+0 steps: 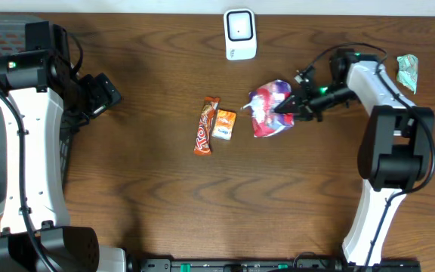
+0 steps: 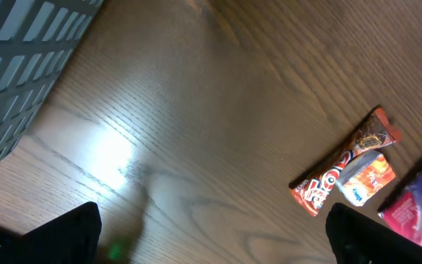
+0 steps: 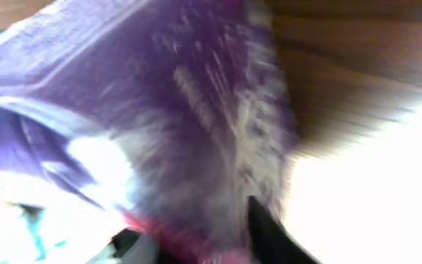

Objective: Scan the item barcode

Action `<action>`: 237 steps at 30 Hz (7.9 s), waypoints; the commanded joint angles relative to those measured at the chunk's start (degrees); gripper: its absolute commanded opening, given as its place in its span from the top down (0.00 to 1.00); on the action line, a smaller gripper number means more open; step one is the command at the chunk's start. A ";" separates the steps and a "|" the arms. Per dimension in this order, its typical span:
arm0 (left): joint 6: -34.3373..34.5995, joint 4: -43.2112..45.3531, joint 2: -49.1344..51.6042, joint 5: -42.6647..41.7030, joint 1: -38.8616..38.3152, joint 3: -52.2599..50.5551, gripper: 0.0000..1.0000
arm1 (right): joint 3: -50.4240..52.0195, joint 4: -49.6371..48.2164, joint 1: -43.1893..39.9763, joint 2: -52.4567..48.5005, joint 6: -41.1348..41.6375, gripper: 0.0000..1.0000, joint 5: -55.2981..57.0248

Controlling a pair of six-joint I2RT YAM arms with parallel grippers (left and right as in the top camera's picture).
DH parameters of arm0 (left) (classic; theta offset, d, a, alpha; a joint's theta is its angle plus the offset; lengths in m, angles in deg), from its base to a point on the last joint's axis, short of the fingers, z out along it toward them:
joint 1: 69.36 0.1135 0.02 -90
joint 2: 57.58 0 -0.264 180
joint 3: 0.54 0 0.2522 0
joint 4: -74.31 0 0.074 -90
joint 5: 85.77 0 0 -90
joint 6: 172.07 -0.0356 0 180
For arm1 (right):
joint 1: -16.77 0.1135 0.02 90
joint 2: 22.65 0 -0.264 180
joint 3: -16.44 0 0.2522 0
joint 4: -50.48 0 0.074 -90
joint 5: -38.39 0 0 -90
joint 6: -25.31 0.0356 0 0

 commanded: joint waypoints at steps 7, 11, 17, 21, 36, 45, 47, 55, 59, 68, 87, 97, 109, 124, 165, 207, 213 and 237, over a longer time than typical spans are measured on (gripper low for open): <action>0.07 -0.17 0.35 0.74 0.09 -0.28 0.02 | -12.07 8.79 0.04 1.88 1.57 0.33 27.87; 0.07 -0.17 0.35 0.74 0.09 -0.28 0.02 | -12.02 8.57 1.01 1.73 1.36 0.25 28.65; 0.07 -0.17 0.35 0.74 0.09 -0.28 0.02 | -7.72 5.33 2.93 1.73 2.73 0.25 29.18; 0.07 -0.17 0.35 0.74 0.09 -0.28 0.02 | -3.06 -0.33 4.22 1.73 5.31 0.26 27.54; 0.07 -0.17 0.35 0.74 0.09 -0.28 0.02 | 4.87 -15.96 11.02 1.79 14.32 0.99 22.49; 0.07 -0.17 0.35 0.74 0.09 -0.28 0.02 | -9.57 -17.90 11.39 2.08 19.08 0.99 17.09; 0.07 -0.17 0.35 0.74 0.09 -0.28 0.02 | -12.28 -20.90 11.39 2.08 21.81 0.99 17.14; 0.07 -0.17 0.35 0.74 0.09 -0.28 0.02 | -12.66 -40.79 13.33 2.01 32.96 0.99 20.94; 0.07 -0.17 0.35 0.74 0.09 -0.28 0.02 | -12.66 -44.98 15.96 1.95 35.87 0.99 30.88; 0.07 -0.17 0.35 0.74 0.09 -0.28 0.02 | -12.66 -50.73 20.13 0.61 38.71 0.99 42.82; 0.07 -0.17 0.35 0.74 0.09 -0.28 0.02 | -12.72 -36.35 -0.20 2.45 36.92 0.99 43.36; 0.07 -0.17 0.35 0.74 0.09 -0.28 0.02 | -12.68 -25.31 -9.94 2.45 36.96 0.94 65.37; 0.07 -0.17 0.35 0.74 0.09 -0.28 0.02 | -12.68 -23.67 -17.57 2.38 32.00 0.20 60.08; 0.07 -0.17 0.35 0.74 0.09 -0.28 0.02 | -12.72 -25.09 -13.18 5.73 25.33 0.15 44.09; 0.07 -0.17 0.35 0.74 0.09 -0.28 0.02 | 9.64 -25.94 25.68 10.58 21.86 0.07 24.37; 0.07 -0.17 0.35 0.74 0.09 -0.28 0.02 | 22.36 -39.21 11.82 10.21 8.96 0.99 -33.90; 0.07 -0.17 0.35 0.74 0.09 -0.28 0.02 | 22.36 -34.88 9.84 10.19 4.76 0.99 -31.89; 0.07 -0.17 0.35 0.74 0.09 -0.28 0.02 | 14.01 -12.66 10.21 10.45 8.46 0.61 21.94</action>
